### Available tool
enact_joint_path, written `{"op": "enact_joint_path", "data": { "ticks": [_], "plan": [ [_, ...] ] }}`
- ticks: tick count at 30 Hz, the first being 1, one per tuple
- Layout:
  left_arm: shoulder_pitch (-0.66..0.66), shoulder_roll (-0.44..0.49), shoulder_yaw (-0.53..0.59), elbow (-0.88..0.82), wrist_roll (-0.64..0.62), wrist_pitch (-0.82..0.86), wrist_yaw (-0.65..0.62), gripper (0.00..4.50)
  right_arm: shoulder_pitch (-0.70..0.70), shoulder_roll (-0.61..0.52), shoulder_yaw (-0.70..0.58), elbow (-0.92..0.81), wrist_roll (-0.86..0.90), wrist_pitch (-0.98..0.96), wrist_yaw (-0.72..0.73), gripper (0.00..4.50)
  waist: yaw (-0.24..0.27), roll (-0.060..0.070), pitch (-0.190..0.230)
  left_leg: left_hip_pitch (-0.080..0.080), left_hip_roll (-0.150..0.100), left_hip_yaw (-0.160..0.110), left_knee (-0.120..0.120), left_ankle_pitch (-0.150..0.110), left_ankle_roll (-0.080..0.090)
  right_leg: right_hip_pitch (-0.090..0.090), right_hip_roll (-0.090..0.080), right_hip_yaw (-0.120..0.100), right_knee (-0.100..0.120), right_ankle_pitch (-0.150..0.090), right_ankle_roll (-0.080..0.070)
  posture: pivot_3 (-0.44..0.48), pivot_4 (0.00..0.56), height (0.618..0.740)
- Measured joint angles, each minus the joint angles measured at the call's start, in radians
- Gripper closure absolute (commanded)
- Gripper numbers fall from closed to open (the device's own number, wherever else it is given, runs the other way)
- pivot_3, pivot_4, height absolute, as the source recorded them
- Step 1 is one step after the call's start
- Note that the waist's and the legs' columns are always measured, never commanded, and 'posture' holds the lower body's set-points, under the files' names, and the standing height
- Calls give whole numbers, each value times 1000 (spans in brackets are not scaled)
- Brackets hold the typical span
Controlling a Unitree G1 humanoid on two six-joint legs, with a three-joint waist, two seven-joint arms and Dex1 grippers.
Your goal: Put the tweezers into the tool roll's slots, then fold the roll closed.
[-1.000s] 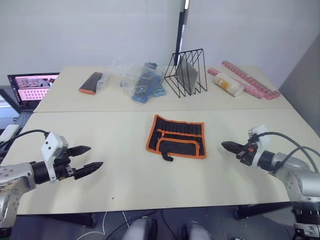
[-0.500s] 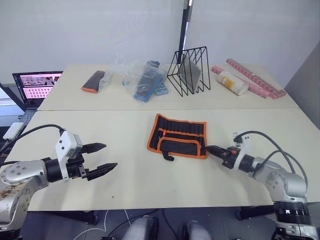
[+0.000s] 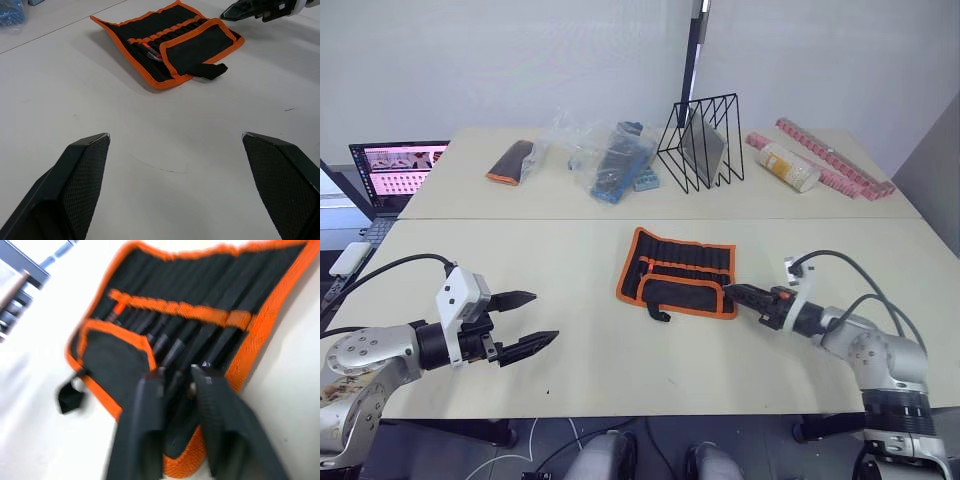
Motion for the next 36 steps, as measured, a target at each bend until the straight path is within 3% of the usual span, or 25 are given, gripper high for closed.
{"op": "enact_joint_path", "data": {
  "ticks": [6, 7, 20, 33, 36],
  "plan": [
    [-5, 0, -22, 0, 3, -5, 2, 0, -4, -16, 8, 31, -29, -9, -20, 189, -1, 0, 0, 0, 0, 0, 0, 0, 0, 0, 0, 0, 0, 0, 0, 0, 150, 707],
    [-8, 0, -30, 0, 4, -6, 3, 0, -11, -11, 11, 49, -40, -15, -29, 19, -1, 0, 0, 0, 0, 0, 0, 0, 0, 0, 0, 0, 0, 0, 0, 0, 150, 707],
    [-27, -9, -68, 3, 30, -28, 18, 0, -77, 25, 62, 61, -44, 49, -23, 19, -20, -3, -2, 1, 3, 0, 0, 0, 0, 0, 2, 0, 0, 1, -1, 0, 150, 707],
    [0, -15, -70, 1, 49, -49, 32, 0, -99, 60, 8, 70, 53, 196, -33, 19, -26, -3, -2, 1, 3, 0, 0, 0, 0, 0, 2, -1, 0, 1, -2, 0, 150, 707],
    [2, -15, -72, 1, 59, -51, 32, 0, -99, 62, -3, 80, 60, 209, -37, 784, -25, -3, -2, 1, 3, 0, 0, 0, 0, -1, 2, -1, 1, 2, -2, 0, 150, 707]
  ]
}}
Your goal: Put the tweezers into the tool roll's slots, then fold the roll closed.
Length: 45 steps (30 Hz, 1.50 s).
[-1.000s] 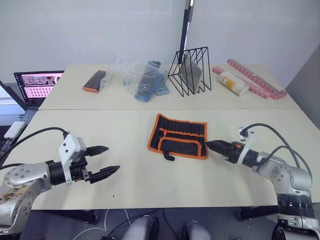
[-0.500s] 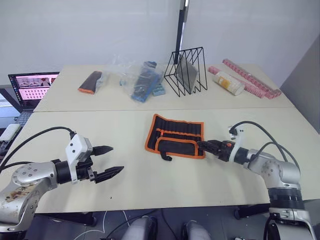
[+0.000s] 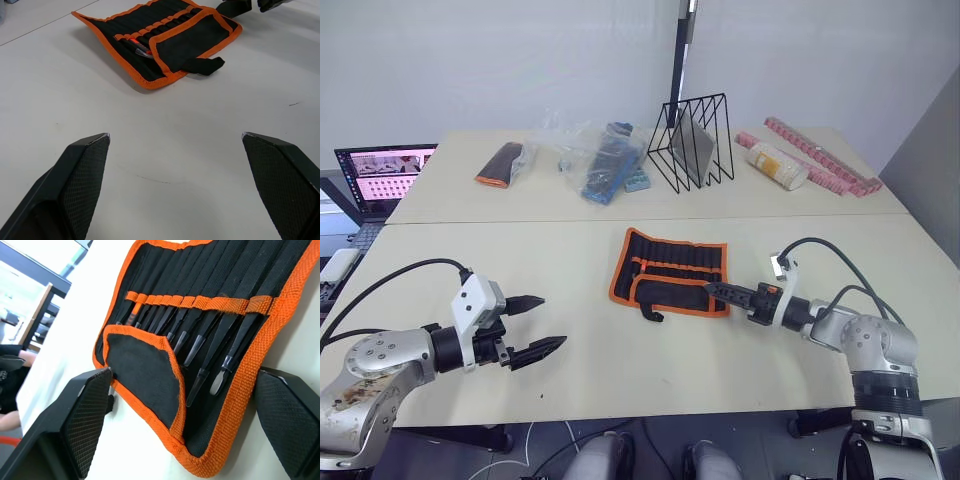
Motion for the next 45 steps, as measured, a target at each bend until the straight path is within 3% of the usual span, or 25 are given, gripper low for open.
{"op": "enact_joint_path", "data": {
  "ticks": [11, 20, 25, 29, 37, 45],
  "plan": [
    [9, -14, -11, -1, 1, -1, 13, 0, 49, 14, -48, -40, 79, 56, -25, 4484, 0, 0, 0, 0, 0, 0, 0, 0, 0, -1, 0, 0, 0, 0, 0, 0, 150, 707],
    [17, -43, -18, -2, 1, -1, 38, 0, 23, -146, -4, -49, 84, 78, 76, 4484, 3, 0, 0, -1, 0, 1, 0, 0, 0, -1, -1, 0, -1, 0, 0, 0, 150, 707],
    [18, -52, -30, -4, 2, -1, 53, 0, -64, -163, 36, -47, 70, 64, 108, 4484, 0, -1, 0, -1, 0, 1, 0, 0, 1, -1, -2, 0, -1, 0, 0, 0, 150, 707],
    [19, -64, -45, -5, 15, -12, 66, 0, -90, -182, 138, -63, 5, 14, 133, 4484, 2, -1, 1, -1, 0, 1, 1, -1, 1, 0, -2, -1, -1, 0, 0, 0, 150, 707],
    [24, -86, -77, -5, 49, -38, 103, 0, -178, -179, 271, -114, -79, 2, 133, 4484, 1, -2, 1, -2, 0, 1, 2, -1, 1, -1, -2, -2, 0, 1, 1, 0, 150, 707],
    [52, -110, -86, -15, 67, -39, 149, 0, -191, -88, 336, -128, -134, 6, 72, 4484, 1, -3, 1, -2, 0, 1, 2, -1, 1, -2, -2, -2, 1, 1, 0, 0, 150, 707]
  ]
}}
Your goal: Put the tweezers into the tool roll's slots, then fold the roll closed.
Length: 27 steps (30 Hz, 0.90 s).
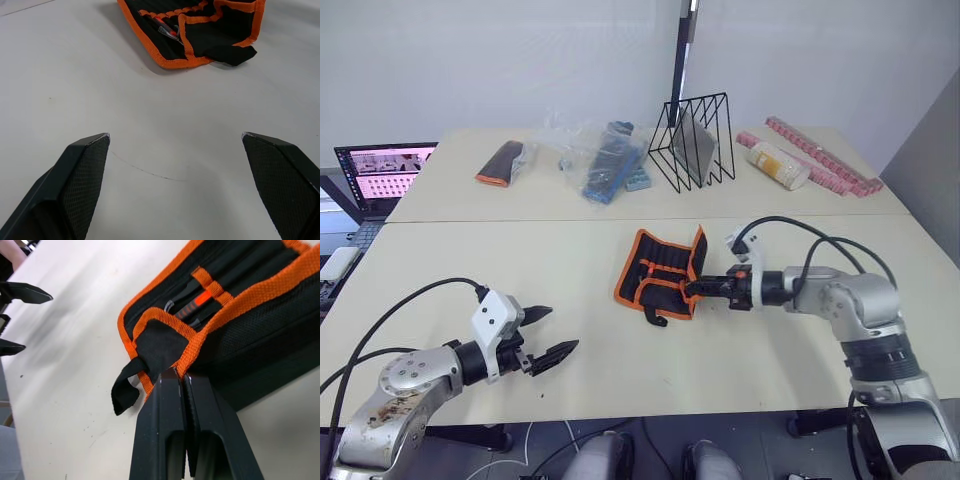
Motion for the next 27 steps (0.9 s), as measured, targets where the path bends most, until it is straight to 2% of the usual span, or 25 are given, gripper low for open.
{"op": "enact_joint_path", "data": {
  "ticks": [7, 8, 12, 19, 20, 26, 27],
  "plan": [
    [3, 0, 0, -11, 10, -1, 13, 0, -18, 52, 44, 15, -49, 21, -61, 4484, 0, 0, 0, 0, 0, 1, 0, 0, 0, -1, 1, 0, 1, 0, 0, 0, 150, 707],
    [3, 0, 0, -11, 11, -2, 13, 0, -18, 59, 47, 21, -50, 27, -65, 3887, 0, 0, 0, 0, 0, 1, 0, 0, 0, -1, 1, 0, 1, 0, 0, 0, 150, 707],
    [2, 2, 9, -6, 11, -4, 10, 0, -18, 82, 42, 24, -34, 48, -57, 2531, 0, 0, 0, 0, 0, 1, 0, 0, 0, -2, 1, 0, 1, 0, 0, 0, 150, 707],
    [-3, 7, 21, 9, 12, -5, 5, 0, -16, 99, -73, 64, 44, 84, -24, 182, 1, 0, 0, 0, 0, 1, 0, 0, 0, -2, 2, 0, 1, 1, 0, 0, 150, 707],
    [-4, 7, 21, 10, 12, -5, 4, 0, -15, 99, -92, 63, 53, 84, -18, 43, 1, 0, 0, 0, 0, 1, 0, 0, 0, -2, 2, 0, 1, 1, 0, 0, 150, 707],
    [-34, 9, 19, 31, 13, -5, -6, 0, 34, 101, -195, 7, 136, -41, 87, 43, -1, 0, 0, 0, 0, 2, 0, 0, 0, -2, 2, 0, 1, 1, 0, 0, 150, 707],
    [-50, 9, 19, 41, 13, -4, -9, 0, 51, 80, -177, -9, 109, -100, 107, 282, 2, 0, 0, 0, 0, 2, 0, 0, 0, -2, 2, 0, 1, 1, 0, 0, 150, 707]
  ]
}}
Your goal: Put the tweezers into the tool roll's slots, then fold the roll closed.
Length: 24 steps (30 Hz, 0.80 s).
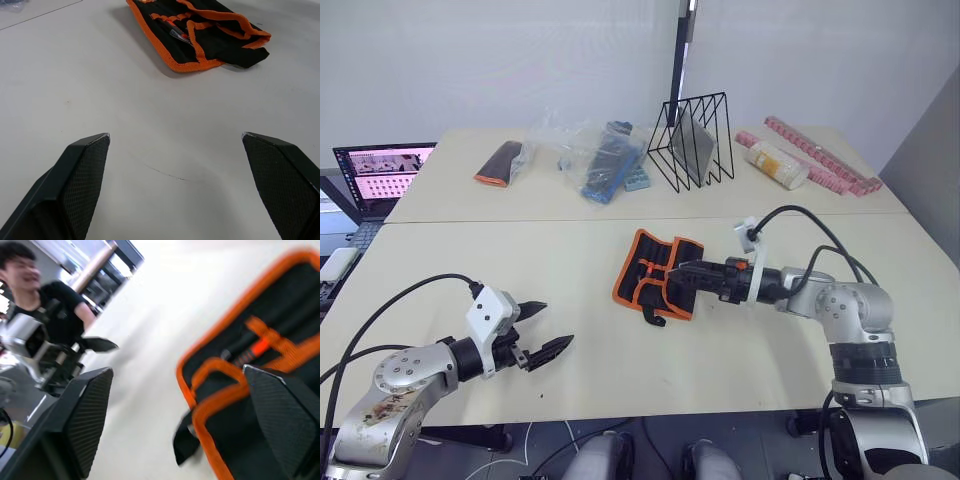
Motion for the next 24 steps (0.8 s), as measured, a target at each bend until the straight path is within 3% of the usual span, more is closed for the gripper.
{"op": "enact_joint_path", "data": {
  "ticks": [7, 13, 24],
  "plan": [
    [-88, -7, -3, 20, -38, 41, -8, 0, 90, -3, 131, 15, -195, -306, 45, 2529, -3, -1, 0, 0, 0, 1, 0, 1, -1, -1, 2, 1, 1, 0, 1, 0, 150, 707],
    [-208, -65, -50, 82, -80, 172, 45, 0, 126, 46, 165, 72, -270, -398, 17, 4467, 2, -2, 0, 0, 0, 1, 3, 3, -5, -1, 5, 1, 5, 1, 1, 0, 150, 707],
    [-505, -244, -148, 347, -80, 294, 126, 0, 164, 34, 246, 82, -379, -463, 7, 4467, 8, -6, -2, 0, 1, 1, 5, 3, -5, -1, 9, 3, 5, 4, 1, 0, 150, 707]
  ]
}}
